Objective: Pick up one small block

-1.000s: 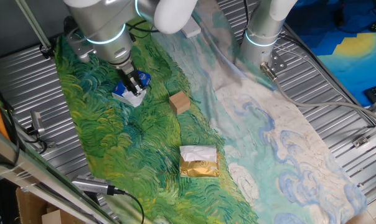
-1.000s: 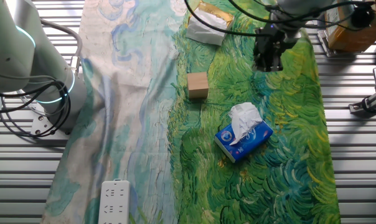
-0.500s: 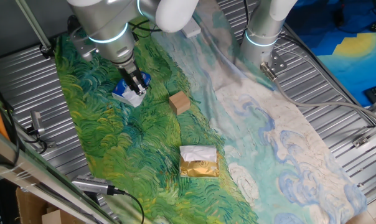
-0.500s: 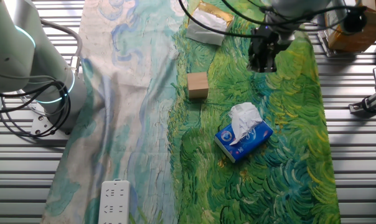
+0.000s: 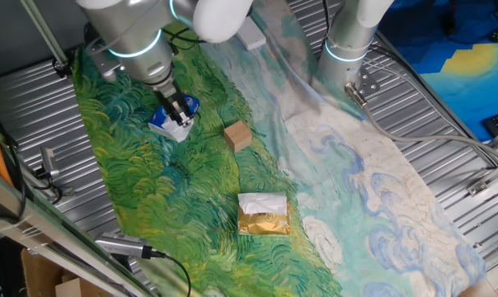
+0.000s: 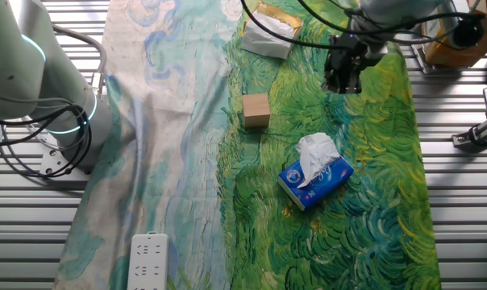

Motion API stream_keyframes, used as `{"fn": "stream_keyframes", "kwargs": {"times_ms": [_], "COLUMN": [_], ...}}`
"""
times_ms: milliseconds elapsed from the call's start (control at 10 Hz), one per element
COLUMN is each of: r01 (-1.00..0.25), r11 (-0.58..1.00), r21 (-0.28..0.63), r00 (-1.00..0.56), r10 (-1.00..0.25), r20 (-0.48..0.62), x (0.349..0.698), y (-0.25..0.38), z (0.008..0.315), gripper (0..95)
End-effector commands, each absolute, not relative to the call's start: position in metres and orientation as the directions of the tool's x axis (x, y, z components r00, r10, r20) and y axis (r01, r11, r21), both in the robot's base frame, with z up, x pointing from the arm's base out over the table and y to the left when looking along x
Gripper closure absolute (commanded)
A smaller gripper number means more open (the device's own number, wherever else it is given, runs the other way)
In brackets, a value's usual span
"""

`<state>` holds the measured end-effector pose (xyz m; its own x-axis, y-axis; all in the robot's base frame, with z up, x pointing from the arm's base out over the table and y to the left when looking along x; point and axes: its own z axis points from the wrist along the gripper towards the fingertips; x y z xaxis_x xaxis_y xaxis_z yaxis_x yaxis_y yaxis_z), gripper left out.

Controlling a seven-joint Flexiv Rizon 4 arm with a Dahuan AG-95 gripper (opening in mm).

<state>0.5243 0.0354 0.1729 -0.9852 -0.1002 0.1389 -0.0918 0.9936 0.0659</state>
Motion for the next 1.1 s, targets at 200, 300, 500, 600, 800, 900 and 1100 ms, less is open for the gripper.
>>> {"fn": "stream_keyframes", "kwargs": {"times_ms": [200,300,500,600,800,900,1100], "r01": [-0.092,-0.093,-0.092,-0.094,-0.095,-0.097,-0.11], "r11": [0.994,0.994,0.994,0.994,0.994,0.994,0.993], "r21": [0.064,0.064,0.063,0.062,0.056,0.054,0.036], "r00": [-0.985,-0.985,-0.985,-0.985,-0.984,-0.985,-0.985], "r10": [-0.1,-0.101,-0.1,-0.102,-0.102,-0.104,-0.114], "r20": [0.143,0.142,0.142,0.141,0.144,0.139,0.129], "x": [0.5259,0.5259,0.5259,0.5261,0.5261,0.5263,0.5263], "y": [0.036,0.036,0.036,0.0362,0.0362,0.0363,0.0363], "z": [0.1729,0.173,0.173,0.1741,0.1741,0.1743,0.1743], "gripper": [95.0,95.0,95.0,95.0,95.0,95.0,95.0]}}
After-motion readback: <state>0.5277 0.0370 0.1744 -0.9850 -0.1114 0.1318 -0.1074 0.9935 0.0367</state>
